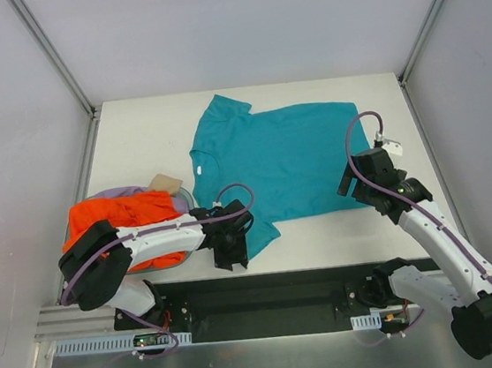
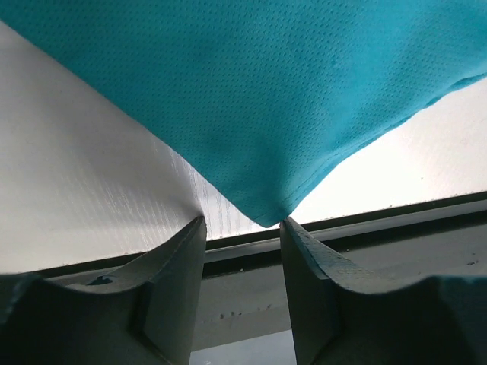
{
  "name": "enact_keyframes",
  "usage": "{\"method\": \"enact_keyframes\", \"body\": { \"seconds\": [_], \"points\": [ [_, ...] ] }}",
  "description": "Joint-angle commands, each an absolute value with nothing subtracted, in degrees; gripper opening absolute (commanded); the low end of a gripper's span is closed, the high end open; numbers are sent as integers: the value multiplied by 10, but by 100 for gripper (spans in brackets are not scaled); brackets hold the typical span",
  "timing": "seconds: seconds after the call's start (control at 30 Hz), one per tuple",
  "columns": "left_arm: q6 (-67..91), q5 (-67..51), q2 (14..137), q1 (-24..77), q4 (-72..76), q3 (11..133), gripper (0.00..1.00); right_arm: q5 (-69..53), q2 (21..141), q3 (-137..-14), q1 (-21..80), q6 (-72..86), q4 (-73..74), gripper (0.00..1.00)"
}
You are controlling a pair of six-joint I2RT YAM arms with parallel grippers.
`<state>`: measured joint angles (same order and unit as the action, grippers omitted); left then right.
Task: Fold and stack the t-shirts
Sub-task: Grap the side of the flattened tshirt closest away from the robot with both arms
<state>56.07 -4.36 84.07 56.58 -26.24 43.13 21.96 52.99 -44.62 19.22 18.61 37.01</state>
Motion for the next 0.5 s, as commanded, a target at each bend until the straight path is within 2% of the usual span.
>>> {"method": "enact_keyframes", "body": {
  "seconds": [0.0,0.03,0.07,0.13,0.17,0.2,0.33,0.47],
  "points": [
    [557,-32,876,568,-257,461,42,244,525,-439,187,193,379,97],
    [554,-30,882,567,-256,464,40,246,524,-438,186,192,378,97],
    [554,-29,884,568,-256,467,31,247,525,-438,186,192,378,97],
    [548,-22,885,568,-256,469,22,255,525,-438,185,194,377,97],
    [547,-19,883,567,-257,471,8,258,526,-435,184,195,377,97],
    [543,-15,880,566,-257,474,0,269,523,-432,183,202,377,97],
    [514,-15,875,564,-258,488,0,259,517,-418,139,212,370,97],
    [500,-14,867,563,-256,492,0,193,526,-403,55,209,359,98]
  ]
}}
